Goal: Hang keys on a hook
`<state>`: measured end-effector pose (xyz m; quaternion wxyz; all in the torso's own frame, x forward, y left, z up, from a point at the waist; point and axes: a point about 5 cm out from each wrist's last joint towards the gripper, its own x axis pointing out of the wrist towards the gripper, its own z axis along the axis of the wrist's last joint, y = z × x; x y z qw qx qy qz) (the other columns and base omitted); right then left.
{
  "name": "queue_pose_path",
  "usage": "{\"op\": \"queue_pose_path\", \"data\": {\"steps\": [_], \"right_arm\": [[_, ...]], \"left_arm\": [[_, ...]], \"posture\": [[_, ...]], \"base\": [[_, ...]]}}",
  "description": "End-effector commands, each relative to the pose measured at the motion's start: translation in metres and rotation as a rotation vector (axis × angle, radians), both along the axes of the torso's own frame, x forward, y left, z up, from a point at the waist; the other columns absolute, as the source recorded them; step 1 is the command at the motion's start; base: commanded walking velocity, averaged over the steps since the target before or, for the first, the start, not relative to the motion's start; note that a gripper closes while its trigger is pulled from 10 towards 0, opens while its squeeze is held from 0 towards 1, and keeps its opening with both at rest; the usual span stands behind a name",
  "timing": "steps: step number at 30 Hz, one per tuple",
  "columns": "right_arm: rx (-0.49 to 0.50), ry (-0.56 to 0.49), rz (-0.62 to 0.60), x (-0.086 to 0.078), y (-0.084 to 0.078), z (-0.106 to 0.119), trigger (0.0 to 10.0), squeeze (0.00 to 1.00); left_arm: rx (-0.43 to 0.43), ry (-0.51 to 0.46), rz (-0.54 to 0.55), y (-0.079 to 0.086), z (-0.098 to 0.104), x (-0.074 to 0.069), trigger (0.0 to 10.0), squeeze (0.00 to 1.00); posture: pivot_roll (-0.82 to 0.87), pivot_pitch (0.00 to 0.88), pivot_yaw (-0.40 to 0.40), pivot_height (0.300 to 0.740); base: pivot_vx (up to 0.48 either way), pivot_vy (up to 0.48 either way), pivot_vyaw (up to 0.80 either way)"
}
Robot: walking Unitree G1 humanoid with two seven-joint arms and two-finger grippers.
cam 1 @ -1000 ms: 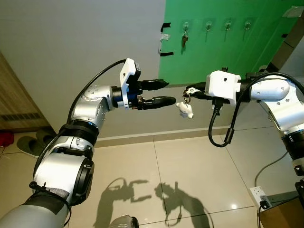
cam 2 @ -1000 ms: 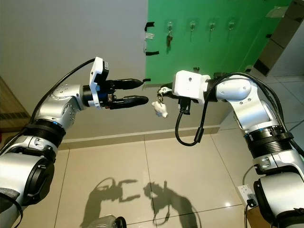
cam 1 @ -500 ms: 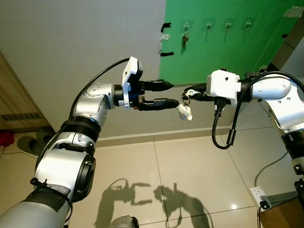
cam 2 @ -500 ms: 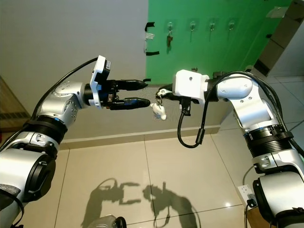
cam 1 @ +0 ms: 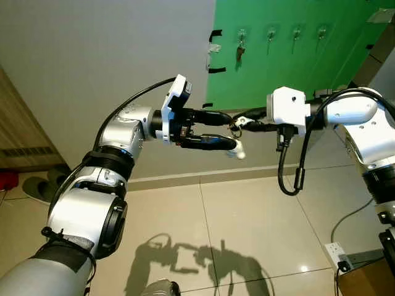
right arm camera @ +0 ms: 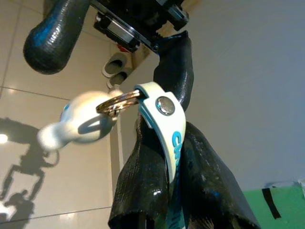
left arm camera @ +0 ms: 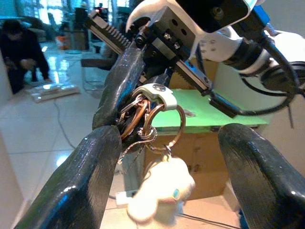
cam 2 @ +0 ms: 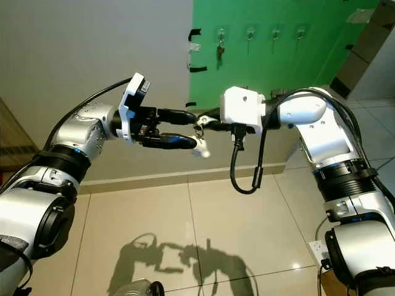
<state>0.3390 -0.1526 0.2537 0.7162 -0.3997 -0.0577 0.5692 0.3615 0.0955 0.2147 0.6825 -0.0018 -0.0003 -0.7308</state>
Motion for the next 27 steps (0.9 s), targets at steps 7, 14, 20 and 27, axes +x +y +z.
{"op": "queue_pose_path", "data": {"steps": [7,14,20,27], "right_arm": [[0.145,0.094,-0.197,0.009,-0.012,-0.001,0.0,0.0],[0.213,0.184,-0.219,0.009,-0.014,-0.008,0.0,0.0],[0.257,0.206,-0.245,0.011,-0.014,-0.006,0.0,0.0],[0.291,0.257,-0.359,0.017,-0.016,-0.012,0.0,0.0]], "left_arm": [[-0.003,-0.023,0.026,0.002,-0.001,0.0,10.0,0.0],[-0.023,-0.027,0.038,0.004,0.0,0.0,10.0,0.0],[-0.027,-0.027,0.037,0.003,0.0,-0.001,10.0,0.0],[0.039,-0.085,0.17,-0.009,-0.004,0.005,10.0,0.0]], "posture": [[-0.07,0.0,0.033,0.74],[-0.07,0.0,0.031,0.74],[-0.07,0.0,0.033,0.74],[-0.07,0.0,0.04,0.74]], "base": [[0.0,0.0,0.0],[0.0,0.0,0.0],[0.0,0.0,0.0],[0.0,0.0,0.0]]}}
